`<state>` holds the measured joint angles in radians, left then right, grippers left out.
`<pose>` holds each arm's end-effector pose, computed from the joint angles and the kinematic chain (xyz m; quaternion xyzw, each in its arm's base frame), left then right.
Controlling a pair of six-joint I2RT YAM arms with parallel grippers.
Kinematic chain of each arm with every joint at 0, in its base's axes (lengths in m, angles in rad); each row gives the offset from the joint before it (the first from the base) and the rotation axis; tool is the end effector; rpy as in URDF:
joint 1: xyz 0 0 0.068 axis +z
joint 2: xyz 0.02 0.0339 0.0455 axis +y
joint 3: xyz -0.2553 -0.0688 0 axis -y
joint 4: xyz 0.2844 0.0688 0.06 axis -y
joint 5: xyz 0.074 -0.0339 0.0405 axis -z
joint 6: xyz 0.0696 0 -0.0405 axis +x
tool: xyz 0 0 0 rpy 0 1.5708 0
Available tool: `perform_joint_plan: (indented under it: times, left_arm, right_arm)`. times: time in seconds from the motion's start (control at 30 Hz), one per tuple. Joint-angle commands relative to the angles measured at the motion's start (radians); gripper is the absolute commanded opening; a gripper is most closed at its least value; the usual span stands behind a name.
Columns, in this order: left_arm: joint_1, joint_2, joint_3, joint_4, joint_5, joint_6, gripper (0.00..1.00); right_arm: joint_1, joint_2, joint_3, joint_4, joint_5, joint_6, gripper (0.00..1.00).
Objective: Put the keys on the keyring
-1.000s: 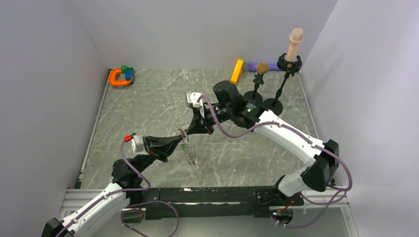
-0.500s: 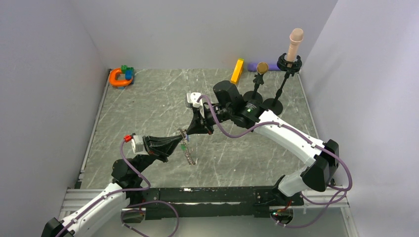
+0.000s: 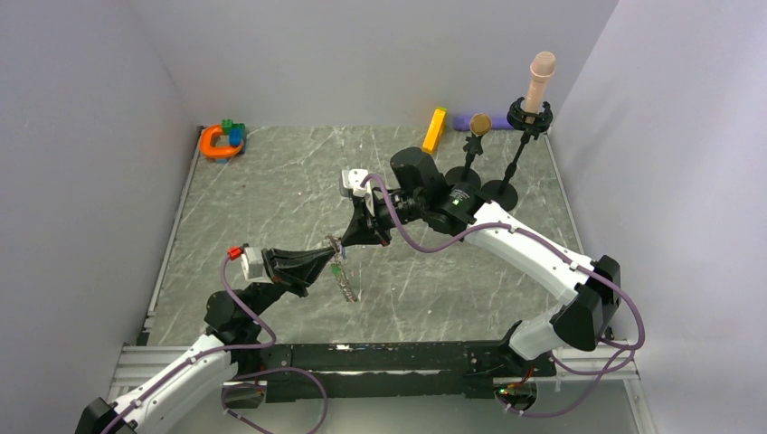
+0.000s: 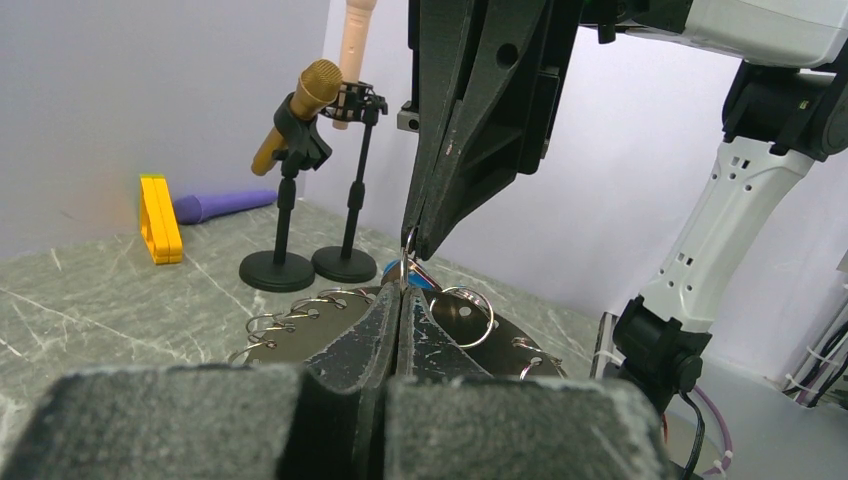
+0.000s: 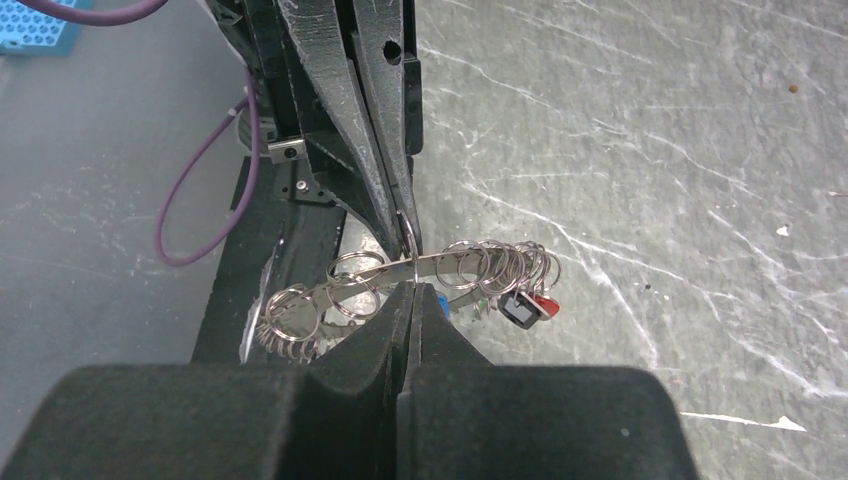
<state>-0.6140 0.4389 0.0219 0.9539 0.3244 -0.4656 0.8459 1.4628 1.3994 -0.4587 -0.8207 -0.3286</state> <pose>0.1454 -0.1296 0.2333 0.1762 0.4760 -0.5094 0.6949 0.2174 0.3222 0.3486 -0.6061 0.5501 0.4513 0.3555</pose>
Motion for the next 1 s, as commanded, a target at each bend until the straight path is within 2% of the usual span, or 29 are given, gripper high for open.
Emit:
perform_joint_plan:
  times: [0.0,0.97]
  left_arm:
    - [0.002,0.009,0.029,0.081,0.011,-0.008,0.00]
    - [0.002,0.022,0.033,0.100,0.022,-0.008,0.00]
  right_arm:
    - [-0.003,-0.005,0.019,0.047,-0.024,0.020,0.00]
    - [-0.003,-0.008,0.010,0.020,0.033,-0.008,0.00]
